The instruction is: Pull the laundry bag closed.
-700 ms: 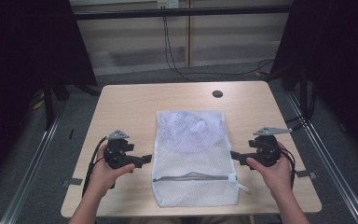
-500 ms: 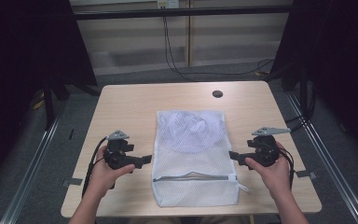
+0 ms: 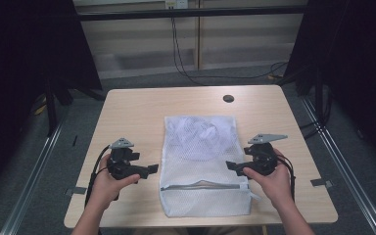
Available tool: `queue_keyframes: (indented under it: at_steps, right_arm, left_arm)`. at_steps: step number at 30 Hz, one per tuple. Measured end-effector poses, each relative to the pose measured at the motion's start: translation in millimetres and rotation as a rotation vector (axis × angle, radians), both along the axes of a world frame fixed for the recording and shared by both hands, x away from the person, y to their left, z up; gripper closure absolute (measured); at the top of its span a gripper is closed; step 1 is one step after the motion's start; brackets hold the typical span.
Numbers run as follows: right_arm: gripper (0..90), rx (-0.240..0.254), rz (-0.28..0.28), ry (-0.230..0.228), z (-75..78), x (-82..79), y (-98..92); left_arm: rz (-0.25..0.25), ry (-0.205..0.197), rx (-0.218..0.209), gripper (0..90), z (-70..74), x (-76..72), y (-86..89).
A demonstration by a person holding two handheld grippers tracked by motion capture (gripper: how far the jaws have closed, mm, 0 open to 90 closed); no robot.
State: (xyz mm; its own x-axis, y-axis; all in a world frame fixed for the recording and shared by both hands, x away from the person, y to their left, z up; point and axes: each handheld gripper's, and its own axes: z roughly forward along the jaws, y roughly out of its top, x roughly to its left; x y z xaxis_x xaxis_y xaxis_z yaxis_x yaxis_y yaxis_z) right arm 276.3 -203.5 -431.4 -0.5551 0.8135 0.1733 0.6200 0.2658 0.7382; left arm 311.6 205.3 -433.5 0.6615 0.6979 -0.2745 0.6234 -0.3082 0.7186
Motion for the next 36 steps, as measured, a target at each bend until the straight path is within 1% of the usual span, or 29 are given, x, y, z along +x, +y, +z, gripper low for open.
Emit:
queue_keyframes:
  at_steps: [2,4,5,6,9,11,12,15,17,19,22,24,25,26,30,32,33,35,36]
  right_arm:
    - [13.9,-0.011,0.024,0.0,-1.4,-0.7,8.1]
    - [17.0,-0.021,0.047,-0.009,-1.3,-1.3,17.2]
    - [17.0,-0.021,0.047,-0.009,-1.3,-1.3,17.2]
    - [19.4,-0.013,0.069,-0.015,-1.1,-1.2,26.6]
    - [20.7,-0.006,0.096,-0.02,-2.2,-0.4,40.3]
    - [23.9,0.01,0.127,0.006,-4.6,0.3,49.4]
    - [24.8,0.015,0.133,0.021,-5.4,0.3,53.9]
    - [25.0,0.029,0.159,0.049,-7.9,1.5,65.9]
    - [24.9,0.032,0.161,0.061,-8.5,2.4,72.9]
    - [25.4,0.044,0.165,0.07,-9.0,3.7,78.7]
    - [26.5,0.055,0.176,0.075,-10.1,6.2,86.3]
    - [29.3,0.05,0.178,0.079,-10.6,7.4,90.5]
    - [29.3,0.05,0.178,0.079,-10.6,7.4,90.5]
    - [31.7,0.062,0.187,0.094,-11.5,8.4,95.1]
    - [35.1,0.054,0.198,0.092,-13.7,9.3,102.3]
    - [38.6,0.069,0.195,0.103,-14.5,8.7,107.5]
    - [39.1,0.074,0.195,0.105,-14.8,8.7,109.3]
    - [39.8,0.074,0.199,0.101,-15.2,8.9,110.6]
    - [41.8,0.073,0.207,0.109,-15.4,8.8,113.4]
  left_arm:
    - [0.001,0.002,0.0,5.2,-0.1,0.0,1.9]
    - [0.003,0.003,0.007,5.3,-0.5,-0.4,4.4]
    - [0.003,0.003,0.007,5.3,-0.5,-0.4,4.4]
    - [0.009,0.008,0.002,5.3,-1.2,-1.6,5.4]
    - [0.002,0.006,0.01,5.4,-1.0,-2.2,6.8]
    - [0.002,0.001,0.014,5.5,-0.5,-2.9,6.4]
    - [0.006,0.003,0.006,5.5,-0.6,-3.5,5.4]
    - [-0.001,0.003,0.009,5.5,-0.6,-4.4,4.6]
    - [-0.002,0.002,0.009,5.6,-0.5,-4.6,4.8]
    - [0.011,-0.005,0.001,5.5,0.4,-4.7,6.7]
    - [0.016,-0.007,-0.007,5.5,0.8,-4.7,8.6]
    - [0.022,-0.002,-0.014,5.6,0.1,-5.1,11.0]
    - [0.022,-0.002,-0.014,5.5,0.1,-5.1,11.0]
    - [0.019,0.0,-0.009,5.5,-0.3,-5.1,12.0]
    - [0.025,0.001,0.001,5.5,-1.7,-6.6,13.9]
    - [0.028,-0.002,0.004,5.5,-1.3,-8.1,15.9]
    - [0.029,0.0,0.0,5.5,-1.2,-8.7,16.3]
    - [0.027,0.0,0.004,5.5,-1.2,-9.2,17.6]
    - [0.032,0.001,0.0,5.5,-1.3,-9.6,18.0]
